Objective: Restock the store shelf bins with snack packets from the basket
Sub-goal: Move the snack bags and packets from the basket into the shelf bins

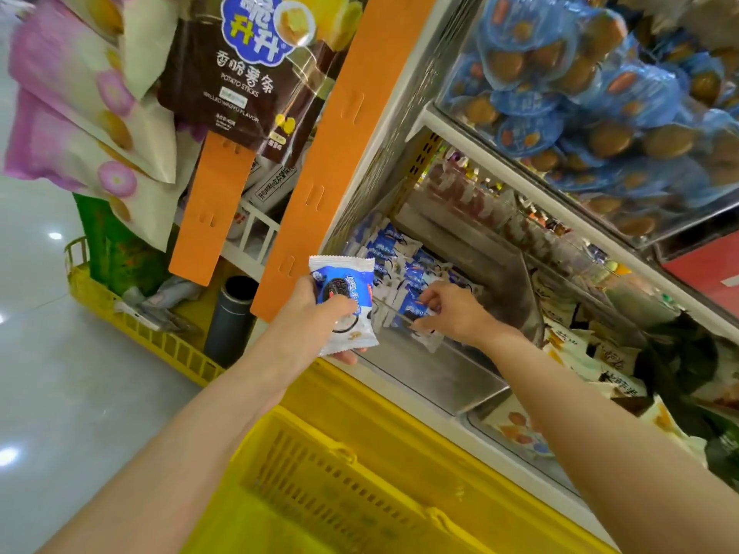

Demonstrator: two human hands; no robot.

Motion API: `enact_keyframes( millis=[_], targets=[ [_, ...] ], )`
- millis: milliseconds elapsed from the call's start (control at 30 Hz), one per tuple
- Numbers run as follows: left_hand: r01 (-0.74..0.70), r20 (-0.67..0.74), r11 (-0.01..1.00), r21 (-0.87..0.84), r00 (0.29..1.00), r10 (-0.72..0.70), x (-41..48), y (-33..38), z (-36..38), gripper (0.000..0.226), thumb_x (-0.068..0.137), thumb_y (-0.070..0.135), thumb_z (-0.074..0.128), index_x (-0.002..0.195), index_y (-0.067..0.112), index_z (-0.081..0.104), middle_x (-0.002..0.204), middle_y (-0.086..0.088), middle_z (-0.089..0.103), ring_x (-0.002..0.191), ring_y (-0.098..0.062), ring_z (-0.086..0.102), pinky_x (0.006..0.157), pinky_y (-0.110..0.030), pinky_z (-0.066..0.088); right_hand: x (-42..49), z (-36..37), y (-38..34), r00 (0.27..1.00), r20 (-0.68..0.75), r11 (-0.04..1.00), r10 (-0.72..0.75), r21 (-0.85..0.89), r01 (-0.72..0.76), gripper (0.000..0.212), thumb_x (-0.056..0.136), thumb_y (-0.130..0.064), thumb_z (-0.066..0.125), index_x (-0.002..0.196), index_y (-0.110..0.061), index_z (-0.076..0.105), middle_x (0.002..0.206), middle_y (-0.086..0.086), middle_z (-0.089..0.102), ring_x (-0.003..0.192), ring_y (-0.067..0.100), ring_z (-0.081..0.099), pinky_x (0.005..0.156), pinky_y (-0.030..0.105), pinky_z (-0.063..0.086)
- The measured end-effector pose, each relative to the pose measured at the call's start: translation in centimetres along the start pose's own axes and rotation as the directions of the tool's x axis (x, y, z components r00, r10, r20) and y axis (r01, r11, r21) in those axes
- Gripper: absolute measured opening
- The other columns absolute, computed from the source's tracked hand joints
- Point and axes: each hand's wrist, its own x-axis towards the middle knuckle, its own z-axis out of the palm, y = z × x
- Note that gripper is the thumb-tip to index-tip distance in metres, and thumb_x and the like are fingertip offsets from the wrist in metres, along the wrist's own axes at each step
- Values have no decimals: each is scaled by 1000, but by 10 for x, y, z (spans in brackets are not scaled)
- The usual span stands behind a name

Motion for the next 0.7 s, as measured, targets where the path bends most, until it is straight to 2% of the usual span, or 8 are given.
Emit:
enact_keyframes(
  millis=[133,233,300,367,433,500,600,700],
  targets=[
    [15,38,999,29,999,-16,-2,1,-5,34,88,12,58,112,29,42,90,8,56,57,-11,67,49,-31,57,13,5,5,998,-45,995,-37,-90,33,38,79,-26,74,113,-16,60,112,4,60,90,11,50,77,24,42],
    [13,67,996,83,998,-19,-9,3,-6,32,89,16,59,116,26,45,98,6,58,72,-15,67,55,-29,58,10,4,3,999,-46,997,-25,-78,21,44,81,-29,72,120,-17,57,120,3,59,98,13,53,84,24,44],
    [-25,91,989,142,996,12,-15,3,-5,29,89,19,59,116,22,49,101,3,62,73,-12,67,52,-18,53,0,2,-6,991,-135,999,-21,26,25,44,85,-30,67,125,-16,53,122,2,58,106,15,55,90,27,45],
    [-61,106,980,187,994,41,-19,2,-3,30,89,21,60,117,20,49,106,4,63,81,-5,63,52,-11,47,-19,-3,-22,958,-287,974,-25,210,88,31,92,-31,58,119,-17,55,110,-1,60,97,13,56,85,27,47],
    [-77,124,972,223,991,50,-23,1,2,33,88,20,61,118,21,47,110,7,62,91,0,58,58,-10,44,-45,-9,-41,933,-357,897,-44,398,195,15,96,-33,48,104,-24,56,95,-7,62,85,9,58,77,27,50],
    [-86,147,961,263,988,49,-29,1,8,38,87,19,63,121,20,46,110,8,60,98,1,55,70,-11,43,-73,-11,-54,950,-297,824,-101,510,247,11,96,-36,44,92,-32,53,85,-13,62,74,2,60,72,24,51],
    [-105,168,959,264,984,62,-38,-2,18,38,88,22,62,124,21,48,116,6,61,106,-4,56,90,-22,44,-109,-7,-61,978,-102,709,-183,675,203,2,93,-30,54,92,-31,55,77,-15,63,62,-6,58,61,12,50],
    [-58,180,985,163,983,28,-50,-4,32,28,93,35,50,119,24,53,118,-2,60,110,-13,54,101,-35,40,-128,-6,-56,972,-93,704,-215,675,221,16,86,-17,66,91,-31,59,83,-15,66,68,-10,60,60,6,46]
  ],
)
